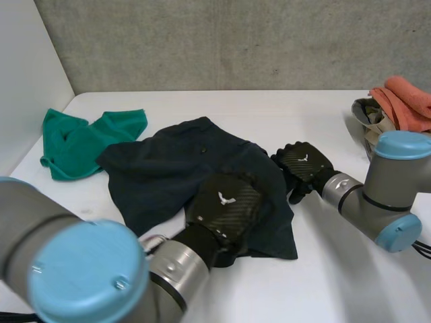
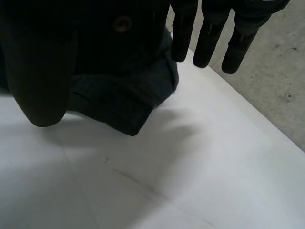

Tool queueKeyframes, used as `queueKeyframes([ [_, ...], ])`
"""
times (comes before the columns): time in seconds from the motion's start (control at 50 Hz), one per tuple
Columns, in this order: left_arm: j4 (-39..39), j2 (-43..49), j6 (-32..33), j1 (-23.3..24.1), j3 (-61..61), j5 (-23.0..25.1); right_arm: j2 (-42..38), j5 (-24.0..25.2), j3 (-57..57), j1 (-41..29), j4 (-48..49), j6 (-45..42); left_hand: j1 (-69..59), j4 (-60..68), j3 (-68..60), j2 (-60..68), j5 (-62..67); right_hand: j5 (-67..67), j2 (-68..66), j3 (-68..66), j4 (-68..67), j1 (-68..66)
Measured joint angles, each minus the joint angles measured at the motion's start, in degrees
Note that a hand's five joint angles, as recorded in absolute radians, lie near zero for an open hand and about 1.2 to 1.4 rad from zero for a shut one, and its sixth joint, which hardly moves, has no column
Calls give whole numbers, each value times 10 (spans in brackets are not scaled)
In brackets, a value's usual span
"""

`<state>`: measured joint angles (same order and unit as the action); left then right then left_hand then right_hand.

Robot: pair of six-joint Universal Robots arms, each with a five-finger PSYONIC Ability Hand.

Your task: Fold the laundry.

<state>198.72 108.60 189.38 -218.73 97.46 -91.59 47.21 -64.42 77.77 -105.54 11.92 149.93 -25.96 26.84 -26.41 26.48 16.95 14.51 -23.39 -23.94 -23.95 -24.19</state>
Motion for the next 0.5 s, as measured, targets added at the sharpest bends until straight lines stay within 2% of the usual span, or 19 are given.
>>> queueKeyframes([
  [0.18,45,80,10,21,-31,-5,-31,-1,-29,-10,1,-1,0,-4,0,0,-7,211,-237,-223,-222,-226],
  [0.22,53,97,16,21,-42,-5,-36,-1,-32,-10,1,-3,-17,10,-16,15,9,336,-375,-367,-361,-331],
  [0.26,60,107,22,20,-49,-5,-36,-1,-32,-10,1,-3,-55,41,-42,47,40,387,-426,-414,-420,-362],
  [0.28,66,113,28,20,-54,-5,-35,0,-31,-11,1,-3,-163,136,-146,145,133,396,-435,-425,-437,-369],
  [0.32,75,119,37,19,-59,-5,-32,0,-30,-11,1,-3,-228,194,-204,205,190,396,-435,-426,-443,-370],
  [0.34,83,122,44,19,-61,-5,-29,1,-29,-11,1,-3,-343,308,-318,320,303,396,-435,-426,-444,-370],
  [0.36,90,124,50,18,-62,-6,-24,1,-27,-11,1,-3,-391,360,-361,370,353,396,-435,-426,-444,-370],
  [0.42,120,128,75,15,-65,-10,-8,0,-23,-10,1,-4,-411,416,-415,418,391,396,-435,-426,-444,-370],
  [0.5,142,126,96,7,-65,-20,12,-2,-19,-8,-1,-3,-411,417,-417,419,391,396,-435,-426,-445,-370],
])
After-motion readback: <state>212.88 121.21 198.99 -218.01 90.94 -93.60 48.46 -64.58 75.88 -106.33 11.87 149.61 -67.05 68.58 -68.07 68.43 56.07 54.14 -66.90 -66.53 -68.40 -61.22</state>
